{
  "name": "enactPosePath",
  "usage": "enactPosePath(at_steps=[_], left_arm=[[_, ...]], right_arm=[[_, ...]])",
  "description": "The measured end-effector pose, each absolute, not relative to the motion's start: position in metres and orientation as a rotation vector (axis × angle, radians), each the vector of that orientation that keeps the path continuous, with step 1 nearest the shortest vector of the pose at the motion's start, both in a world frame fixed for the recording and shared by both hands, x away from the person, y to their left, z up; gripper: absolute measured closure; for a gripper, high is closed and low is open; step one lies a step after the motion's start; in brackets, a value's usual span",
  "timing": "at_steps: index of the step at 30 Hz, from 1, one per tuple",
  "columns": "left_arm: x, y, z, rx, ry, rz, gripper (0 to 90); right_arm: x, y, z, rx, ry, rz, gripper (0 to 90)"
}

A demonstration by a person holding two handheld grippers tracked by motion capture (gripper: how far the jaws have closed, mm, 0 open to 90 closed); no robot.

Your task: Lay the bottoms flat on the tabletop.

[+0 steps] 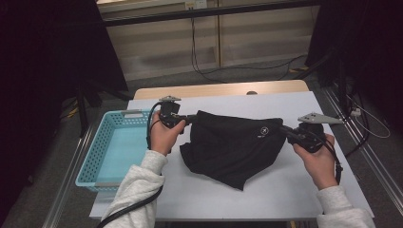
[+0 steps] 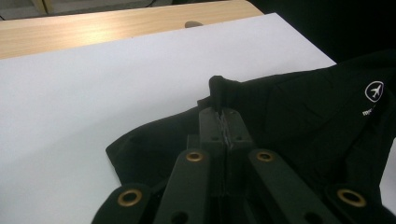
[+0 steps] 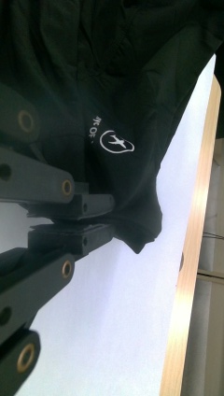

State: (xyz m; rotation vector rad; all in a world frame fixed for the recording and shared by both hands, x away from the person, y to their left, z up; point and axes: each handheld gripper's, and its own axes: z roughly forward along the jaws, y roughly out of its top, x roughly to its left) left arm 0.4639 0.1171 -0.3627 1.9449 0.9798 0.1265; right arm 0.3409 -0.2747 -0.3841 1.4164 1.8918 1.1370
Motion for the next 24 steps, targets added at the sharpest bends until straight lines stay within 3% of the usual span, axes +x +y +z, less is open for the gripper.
enactPosePath(at_steps=[12, 15, 19, 20, 21, 22, 23, 24], left_arm=[[0.481, 0.126, -0.366, 1.936, 1.013, 0.123, 89.6], [0.498, 0.126, -0.357, 1.931, 1.017, 0.182, 89.6], [0.519, 0.117, -0.328, 1.828, 1.012, 0.351, 89.3], [0.523, 0.114, -0.328, 1.822, 1.023, 0.365, 87.1], [0.526, 0.110, -0.331, 1.809, 1.045, 0.346, 72.7], [0.526, 0.106, -0.336, 1.806, 1.060, 0.333, 55.8], [0.523, 0.103, -0.341, 1.830, 1.057, 0.319, 45.8], [0.520, 0.101, -0.348, 1.853, 1.055, 0.287, 42.5]], right_arm=[[0.359, -0.273, -0.384, 1.402, 1.937, 1.134, 86.0], [0.385, -0.273, -0.377, 1.392, 1.944, 1.078, 86.4], [0.442, -0.270, -0.330, 1.371, 1.734, 1.090, 84.6], [0.454, -0.268, -0.320, 1.350, 1.691, 1.089, 75.6], [0.462, -0.265, -0.315, 1.369, 1.663, 1.099, 58.1], [0.467, -0.260, -0.314, 1.407, 1.673, 1.094, 55.7], [0.467, -0.253, -0.315, 1.395, 1.706, 1.084, 56.0], [0.463, -0.246, -0.320, 1.372, 1.741, 1.089, 53.7]])
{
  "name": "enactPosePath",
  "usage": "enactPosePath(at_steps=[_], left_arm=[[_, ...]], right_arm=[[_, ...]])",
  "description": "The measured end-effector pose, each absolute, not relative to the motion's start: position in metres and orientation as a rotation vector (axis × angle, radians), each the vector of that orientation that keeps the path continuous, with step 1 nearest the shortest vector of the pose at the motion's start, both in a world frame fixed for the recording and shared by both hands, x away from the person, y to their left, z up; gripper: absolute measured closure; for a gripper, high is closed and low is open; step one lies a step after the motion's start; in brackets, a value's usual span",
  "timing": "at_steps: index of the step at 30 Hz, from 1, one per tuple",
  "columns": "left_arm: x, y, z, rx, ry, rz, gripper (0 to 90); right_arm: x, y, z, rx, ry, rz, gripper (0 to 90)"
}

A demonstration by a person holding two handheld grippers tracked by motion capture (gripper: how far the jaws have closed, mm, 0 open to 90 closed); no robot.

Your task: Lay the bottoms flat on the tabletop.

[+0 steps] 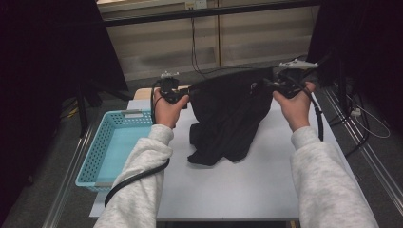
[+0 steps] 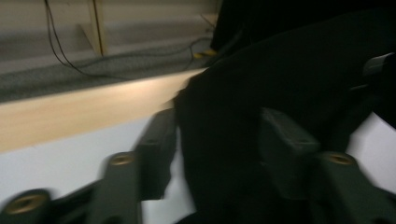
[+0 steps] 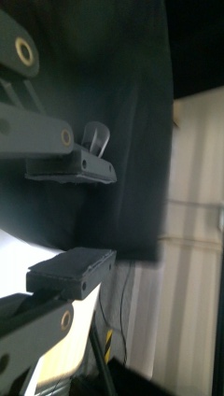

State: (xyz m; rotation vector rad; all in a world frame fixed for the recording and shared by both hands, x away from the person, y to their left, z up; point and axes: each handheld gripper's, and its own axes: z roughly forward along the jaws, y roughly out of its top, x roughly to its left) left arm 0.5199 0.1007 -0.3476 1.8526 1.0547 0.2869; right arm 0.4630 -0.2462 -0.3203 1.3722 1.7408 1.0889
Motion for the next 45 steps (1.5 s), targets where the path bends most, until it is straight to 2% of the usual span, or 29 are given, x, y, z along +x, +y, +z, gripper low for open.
enactPosePath(at_steps=[3, 5, 13, 21, 28, 32, 37, 39, 42, 45], left_arm=[[0.505, 0.097, -0.367, 1.886, 1.046, 0.268, 32.6], [0.493, 0.097, -0.377, 1.911, 1.039, 0.235, 27.3], [0.448, 0.101, -0.404, 1.982, 0.984, 0.193, 19.6], [0.421, 0.113, -0.420, 2.008, 0.948, 0.209, 17.5], [0.407, 0.117, -0.425, 2.012, 0.933, 0.226, 17.2], [0.404, 0.118, -0.428, 2.025, 0.923, 0.235, 16.6], [0.401, 0.121, -0.429, 2.038, 0.926, 0.247, 16.5], [0.401, 0.123, -0.430, 2.027, 0.937, 0.241, 16.4], [0.400, 0.125, -0.429, 2.023, 0.940, 0.244, 16.3], [0.399, 0.126, -0.428, 2.026, 0.940, 0.248, 16.3]], right_arm=[[0.442, -0.230, -0.344, 1.325, 1.865, 1.071, 43.7], [0.424, -0.223, -0.363, 1.332, 1.917, 1.102, 40.3], [0.359, -0.208, -0.422, 1.311, 2.061, 1.076, 34.0], [0.330, -0.196, -0.447, 1.282, 2.086, 1.095, 34.3], [0.336, -0.174, -0.453, 1.251, 2.141, 1.106, 45.0], [0.340, -0.163, -0.455, 1.201, 2.173, 1.084, 46.6], [0.350, -0.152, -0.459, 1.142, 2.244, 1.044, 63.4], [0.353, -0.146, -0.462, 1.134, 2.284, 1.012, 64.2], [0.357, -0.141, -0.464, 1.121, 2.292, 0.998, 71.1], [0.359, -0.141, -0.463, 1.108, 2.312, 0.995, 84.9]])
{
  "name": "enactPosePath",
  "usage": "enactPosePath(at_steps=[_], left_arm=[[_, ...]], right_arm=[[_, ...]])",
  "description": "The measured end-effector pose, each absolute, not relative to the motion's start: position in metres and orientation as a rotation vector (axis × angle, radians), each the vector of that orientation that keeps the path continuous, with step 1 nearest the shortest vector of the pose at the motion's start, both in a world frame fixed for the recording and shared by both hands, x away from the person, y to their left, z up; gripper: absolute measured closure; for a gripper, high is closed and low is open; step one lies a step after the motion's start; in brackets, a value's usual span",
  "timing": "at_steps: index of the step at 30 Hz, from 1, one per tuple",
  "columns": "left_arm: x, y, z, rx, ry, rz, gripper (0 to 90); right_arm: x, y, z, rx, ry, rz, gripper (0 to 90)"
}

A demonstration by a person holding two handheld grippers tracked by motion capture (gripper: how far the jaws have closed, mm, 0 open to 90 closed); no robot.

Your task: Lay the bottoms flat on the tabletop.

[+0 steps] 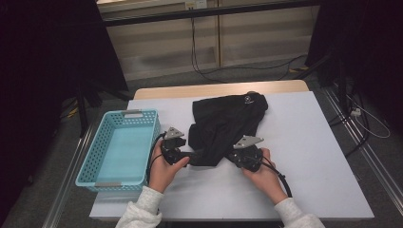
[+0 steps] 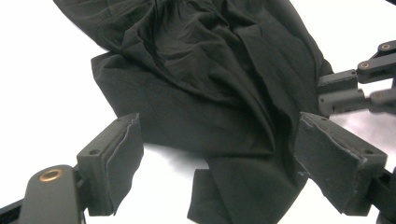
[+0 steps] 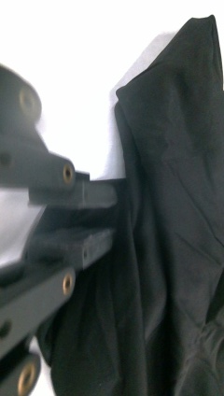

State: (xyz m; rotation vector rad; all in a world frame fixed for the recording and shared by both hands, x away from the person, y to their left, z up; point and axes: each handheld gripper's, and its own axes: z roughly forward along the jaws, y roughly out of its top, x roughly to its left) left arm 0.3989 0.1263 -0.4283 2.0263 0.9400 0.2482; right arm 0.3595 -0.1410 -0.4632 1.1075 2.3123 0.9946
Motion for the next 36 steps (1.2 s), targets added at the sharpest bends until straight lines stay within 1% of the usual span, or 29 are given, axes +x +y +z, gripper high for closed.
enactPosePath(at_steps=[1, 4, 6, 11, 12, 13, 15, 18, 19, 20, 21, 22, 24, 26, 27, 29, 30, 36], left_arm=[[0.398, 0.127, -0.428, 2.027, 0.941, 0.250, 16.3], [0.398, 0.127, -0.428, 2.028, 0.942, 0.253, 16.3], [0.397, 0.127, -0.428, 2.026, 0.940, 0.253, 16.3], [0.398, 0.128, -0.430, 2.028, 0.951, 0.256, 16.4], [0.398, 0.128, -0.430, 2.031, 0.954, 0.259, 16.4], [0.398, 0.128, -0.430, 2.029, 0.957, 0.260, 16.3], [0.398, 0.128, -0.429, 2.028, 0.956, 0.254, 16.3], [0.397, 0.128, -0.429, 2.037, 0.943, 0.254, 16.4], [0.397, 0.128, -0.430, 2.037, 0.943, 0.254, 16.4], [0.397, 0.128, -0.430, 2.034, 0.945, 0.255, 16.4], [0.397, 0.128, -0.430, 2.037, 0.945, 0.256, 16.4], [0.397, 0.129, -0.430, 2.036, 0.950, 0.257, 16.4], [0.397, 0.128, -0.430, 2.042, 0.952, 0.257, 16.4], [0.397, 0.126, -0.429, 2.035, 0.946, 0.254, 16.5], [0.396, 0.125, -0.429, 2.033, 0.940, 0.255, 16.5], [0.396, 0.124, -0.429, 2.036, 0.935, 0.253, 16.5], [0.396, 0.124, -0.430, 2.036, 0.940, 0.250, 16.5], [0.396, 0.123, -0.428, 2.024, 0.939, 0.236, 16.3]], right_arm=[[0.360, -0.142, -0.464, 1.095, 2.313, 0.980, 90.0], [0.362, -0.151, -0.465, 1.125, 2.314, 1.026, 90.0], [0.360, -0.158, -0.463, 1.121, 2.316, 0.988, 90.0], [0.352, -0.176, -0.459, 1.157, 2.309, 1.025, 90.0], [0.351, -0.175, -0.458, 1.148, 2.304, 1.040, 86.0], [0.351, -0.171, -0.458, 1.143, 2.293, 1.062, 78.5], [0.351, -0.160, -0.457, 1.115, 2.304, 1.092, 70.5], [0.352, -0.141, -0.456, 1.131, 2.290, 1.134, 46.9], [0.353, -0.135, -0.455, 1.132, 2.285, 1.141, 43.1], [0.354, -0.129, -0.454, 1.141, 2.275, 1.155, 41.1], [0.355, -0.125, -0.454, 1.155, 2.267, 1.163, 41.3], [0.356, -0.120, -0.454, 1.162, 2.263, 1.162, 43.6], [0.361, -0.113, -0.456, 1.216, 2.258, 1.168, 53.0], [0.365, -0.109, -0.458, 1.242, 2.259, 1.151, 67.0], [0.367, -0.108, -0.459, 1.252, 2.256, 1.142, 71.5], [0.370, -0.110, -0.460, 1.268, 2.257, 1.148, 85.1], [0.372, -0.111, -0.460, 1.272, 2.255, 1.158, 90.0], [0.369, -0.123, -0.458, 1.263, 2.281, 1.172, 90.0]])
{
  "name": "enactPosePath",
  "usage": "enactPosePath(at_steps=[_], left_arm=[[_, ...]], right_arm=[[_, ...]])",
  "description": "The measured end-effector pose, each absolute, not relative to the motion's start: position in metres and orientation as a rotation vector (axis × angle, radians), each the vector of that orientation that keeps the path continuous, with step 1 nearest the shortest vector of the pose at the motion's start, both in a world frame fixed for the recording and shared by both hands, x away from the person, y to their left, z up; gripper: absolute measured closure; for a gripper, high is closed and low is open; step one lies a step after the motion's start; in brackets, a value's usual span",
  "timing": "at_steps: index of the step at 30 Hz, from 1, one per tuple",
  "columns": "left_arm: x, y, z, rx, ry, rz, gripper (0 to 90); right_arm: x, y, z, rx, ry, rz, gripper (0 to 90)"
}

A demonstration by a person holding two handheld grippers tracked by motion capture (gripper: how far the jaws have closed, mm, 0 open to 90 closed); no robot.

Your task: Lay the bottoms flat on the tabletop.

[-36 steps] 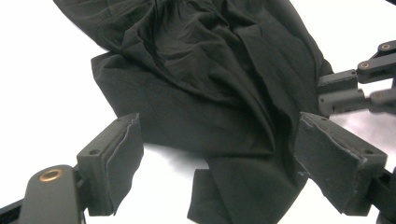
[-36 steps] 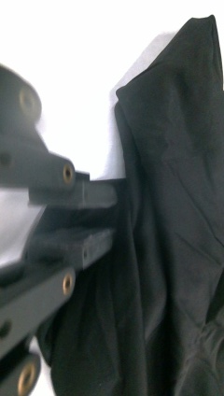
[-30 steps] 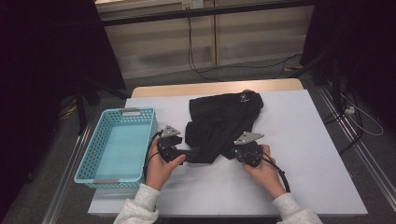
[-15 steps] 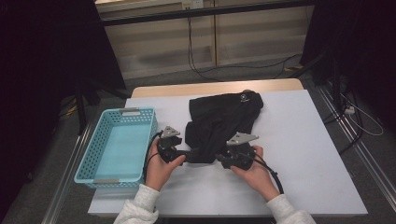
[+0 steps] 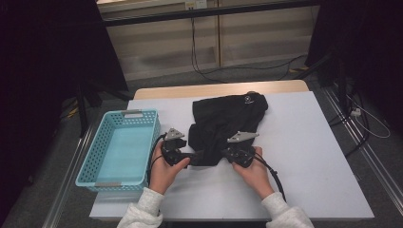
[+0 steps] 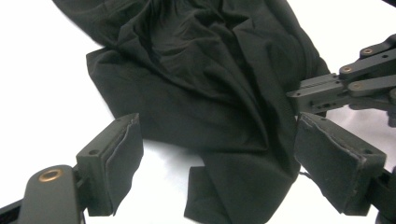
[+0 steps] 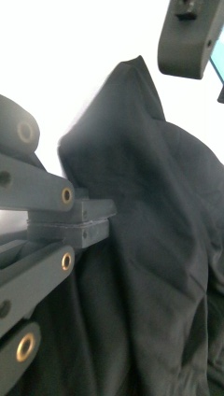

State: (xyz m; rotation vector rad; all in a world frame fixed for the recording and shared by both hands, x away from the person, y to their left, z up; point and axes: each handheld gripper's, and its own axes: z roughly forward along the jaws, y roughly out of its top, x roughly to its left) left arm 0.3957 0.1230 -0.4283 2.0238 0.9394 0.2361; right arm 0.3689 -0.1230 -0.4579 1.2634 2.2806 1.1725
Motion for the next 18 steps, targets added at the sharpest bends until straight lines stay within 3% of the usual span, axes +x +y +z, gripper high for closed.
enactPosePath(at_steps=[10, 18], left_arm=[[0.395, 0.123, -0.427, 2.024, 0.938, 0.243, 16.4], [0.394, 0.121, -0.430, 2.029, 0.937, 0.217, 16.4]], right_arm=[[0.352, -0.153, -0.451, 1.249, 2.269, 1.155, 90.0], [0.330, -0.218, -0.449, 1.370, 2.187, 1.153, 90.0]])
